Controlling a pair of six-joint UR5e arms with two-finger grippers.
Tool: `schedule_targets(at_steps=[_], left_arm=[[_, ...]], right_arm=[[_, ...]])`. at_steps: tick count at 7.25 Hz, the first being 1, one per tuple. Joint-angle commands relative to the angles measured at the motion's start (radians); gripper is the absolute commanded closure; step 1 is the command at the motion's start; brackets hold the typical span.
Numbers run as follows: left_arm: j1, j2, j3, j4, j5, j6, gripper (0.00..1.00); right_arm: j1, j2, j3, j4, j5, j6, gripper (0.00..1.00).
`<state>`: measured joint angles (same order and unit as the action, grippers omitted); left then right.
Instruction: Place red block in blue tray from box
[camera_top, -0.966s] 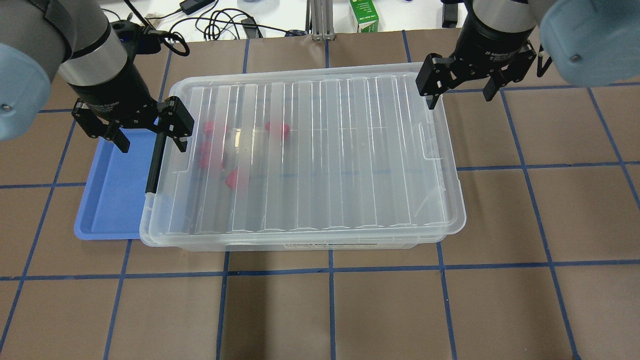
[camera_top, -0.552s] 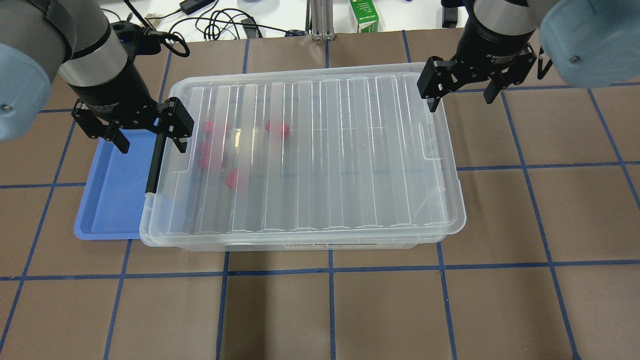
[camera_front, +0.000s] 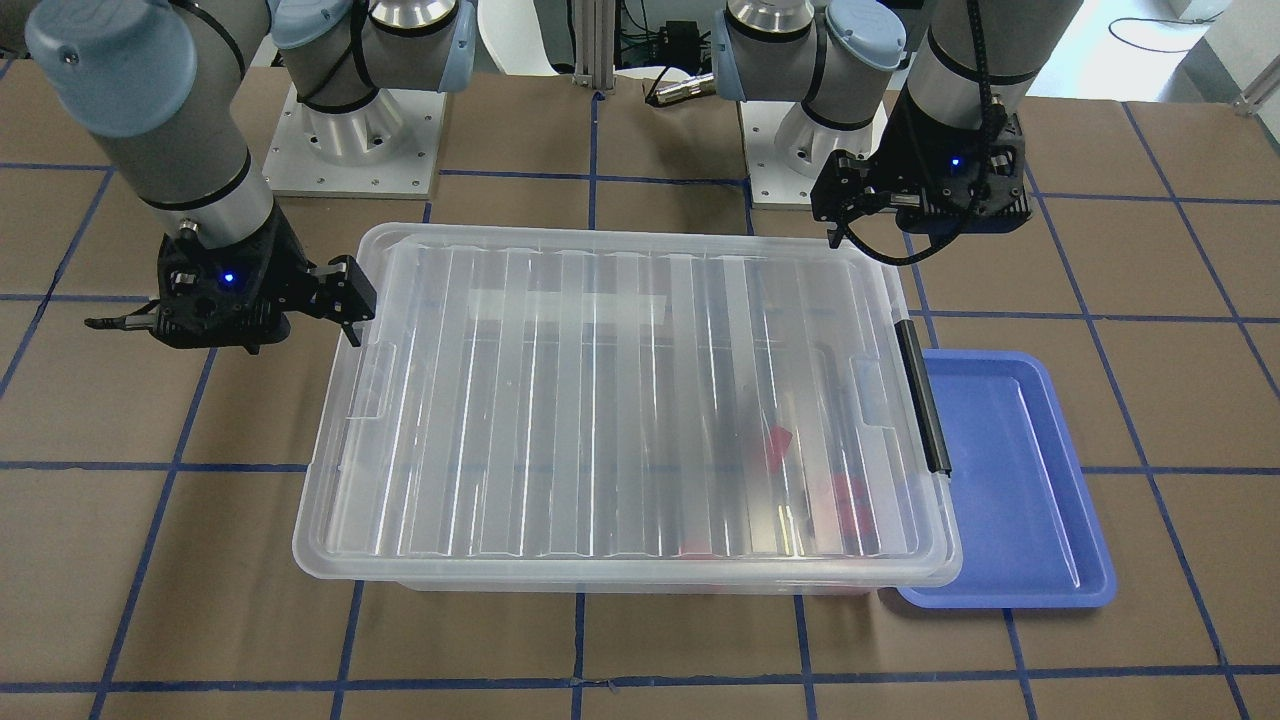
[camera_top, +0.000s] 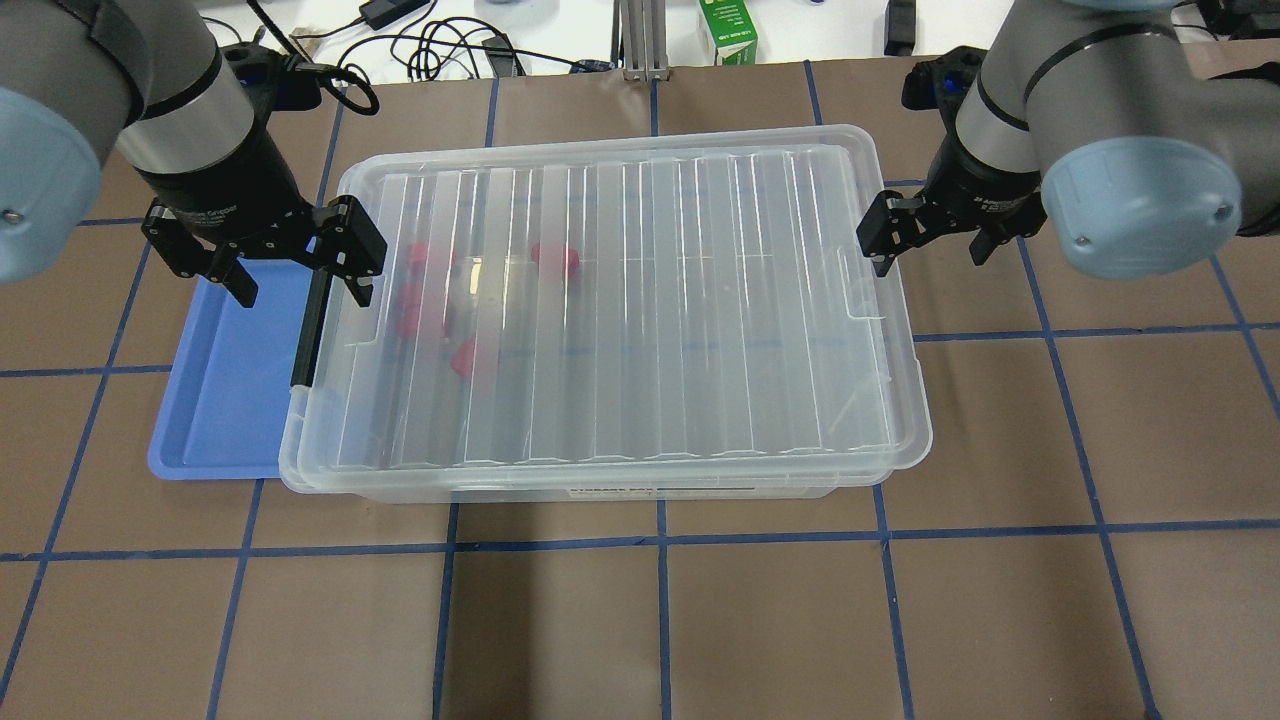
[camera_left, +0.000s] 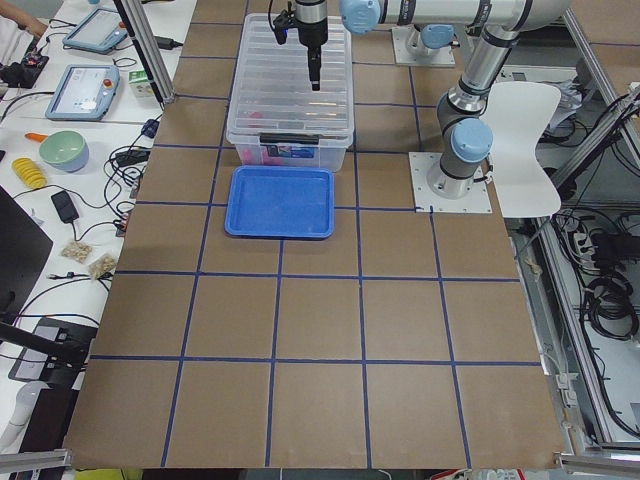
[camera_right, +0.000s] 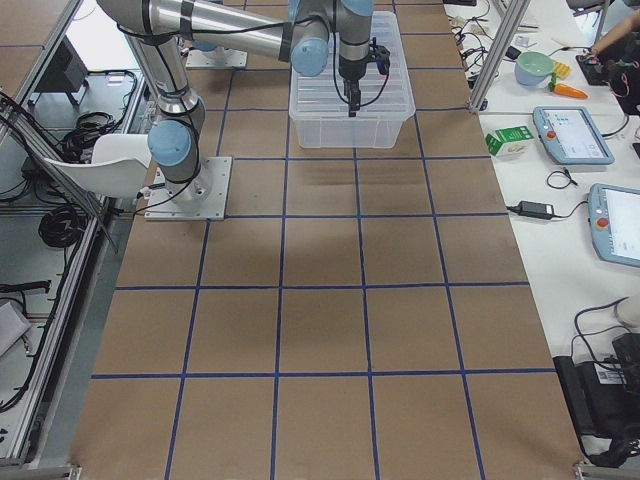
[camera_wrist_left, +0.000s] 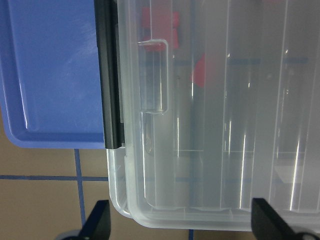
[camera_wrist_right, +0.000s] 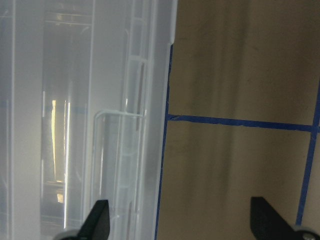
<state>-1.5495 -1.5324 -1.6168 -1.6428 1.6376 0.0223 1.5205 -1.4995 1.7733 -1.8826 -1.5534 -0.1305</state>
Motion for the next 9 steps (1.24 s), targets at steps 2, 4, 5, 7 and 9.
schedule_targets(at_steps=[2, 4, 5, 7, 9], left_arm=[[0.002, -0.002, 0.000, 0.000, -0.001, 0.005, 0.00], [0.002, -0.008, 0.000, 0.000, -0.001, 0.007, 0.00], [0.002, -0.015, 0.000, 0.001, -0.002, 0.008, 0.00], [0.002, -0.015, 0.002, 0.050, -0.008, 0.008, 0.00], [0.002, -0.015, 0.003, 0.057, -0.004, 0.010, 0.00]], right_arm=[[-0.008, 0.053, 0.028, -0.099, 0.006, 0.008, 0.00], [-0.008, 0.061, 0.026, -0.104, 0.003, -0.004, 0.00], [-0.008, 0.065, 0.021, -0.107, 0.003, -0.009, 0.00], [-0.014, 0.071, 0.020, -0.108, -0.004, -0.015, 0.00], [-0.037, 0.073, 0.021, -0.110, -0.004, -0.038, 0.00]])
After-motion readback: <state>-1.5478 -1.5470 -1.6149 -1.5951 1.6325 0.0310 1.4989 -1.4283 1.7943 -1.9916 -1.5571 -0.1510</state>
